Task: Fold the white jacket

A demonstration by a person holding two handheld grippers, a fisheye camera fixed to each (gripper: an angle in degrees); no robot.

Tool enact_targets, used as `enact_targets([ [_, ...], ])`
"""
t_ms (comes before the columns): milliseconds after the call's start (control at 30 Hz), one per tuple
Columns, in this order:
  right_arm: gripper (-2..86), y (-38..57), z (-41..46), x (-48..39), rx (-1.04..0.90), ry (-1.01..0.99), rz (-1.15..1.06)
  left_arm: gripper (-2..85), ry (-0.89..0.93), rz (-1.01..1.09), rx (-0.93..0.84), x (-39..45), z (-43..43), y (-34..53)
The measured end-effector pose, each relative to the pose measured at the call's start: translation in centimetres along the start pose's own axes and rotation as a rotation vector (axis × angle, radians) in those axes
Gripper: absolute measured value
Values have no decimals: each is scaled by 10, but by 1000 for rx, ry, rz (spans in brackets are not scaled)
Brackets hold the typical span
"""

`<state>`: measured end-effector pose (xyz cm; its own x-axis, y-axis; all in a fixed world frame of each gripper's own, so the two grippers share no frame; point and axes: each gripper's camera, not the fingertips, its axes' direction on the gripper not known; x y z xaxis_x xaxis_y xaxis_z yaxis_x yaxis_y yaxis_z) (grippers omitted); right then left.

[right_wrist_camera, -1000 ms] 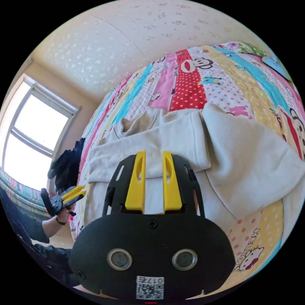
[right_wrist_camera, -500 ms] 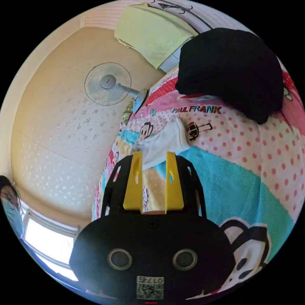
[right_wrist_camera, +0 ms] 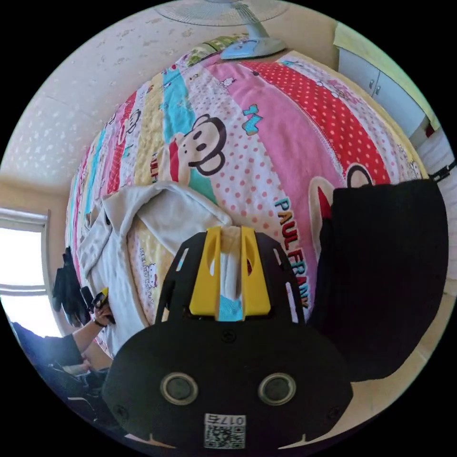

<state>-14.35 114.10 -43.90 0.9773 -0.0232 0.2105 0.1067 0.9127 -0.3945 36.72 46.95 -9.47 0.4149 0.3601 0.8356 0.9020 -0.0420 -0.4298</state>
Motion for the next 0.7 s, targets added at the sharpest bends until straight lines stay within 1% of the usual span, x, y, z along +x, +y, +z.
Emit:
enact_targets([
  [67, 72, -15, -42, -35, 52, 76, -156, -10, 3, -2, 0, -5, -4, -1],
  [100, 72, -15, -80, -63, 172, 163, -291, -10, 5, -3, 0, -7, -5, -2],
  [133, 72, -3, -121, -91, 357, 247, -438, -10, 6, -3, 0, -9, -7, -2],
  [167, 73, 6, -139, -102, 447, 279, -498, -10, 6, -4, 0, -11, -9, -3],
  [200, 76, 24, -165, -117, 587, 327, -573, -10, 7, -4, 0, -11, -10, -3],
  [233, 79, 37, -175, -121, 662, 360, -599, -10, 7, -5, 0, -13, -11, -3],
  [267, 81, 41, -174, -119, 669, 378, -592, -10, 7, -5, 0, -15, -13, -4],
  [300, 84, 43, -161, -106, 631, 418, -526, -10, 7, -5, 0, -15, -13, -4],
  [333, 84, 42, -137, -81, 542, 458, -397, -10, 8, -5, 0, -17, -15, -4],
  [367, 82, 41, -122, -66, 484, 476, -322, -10, 9, -5, 1, -18, -16, -4],
  [433, 64, 54, -64, 4, 246, 500, -39, -10, 10, -4, 1, -20, -18, -5],
  [467, 64, 61, -55, 18, 218, 505, 38, -10, 12, -4, 1, -21, -19, -5],
  [500, 63, 78, -49, 39, 235, 512, 197, -10, 13, -3, 2, -22, -20, -5],
  [533, 67, 98, -53, 45, 320, 457, 263, -10, 16, -3, 2, -23, -21, -5],
  [600, 78, 118, -58, 40, 416, 359, 215, -10, 19, -1, 3, -24, -22, -4],
  [667, 94, 121, -56, 33, 394, 308, 162, -10, 21, 0, 4, -26, -24, -4],
  [700, 103, 117, -55, 31, 352, 266, 154, -10, 21, 0, 4, -27, -24, -4],
])
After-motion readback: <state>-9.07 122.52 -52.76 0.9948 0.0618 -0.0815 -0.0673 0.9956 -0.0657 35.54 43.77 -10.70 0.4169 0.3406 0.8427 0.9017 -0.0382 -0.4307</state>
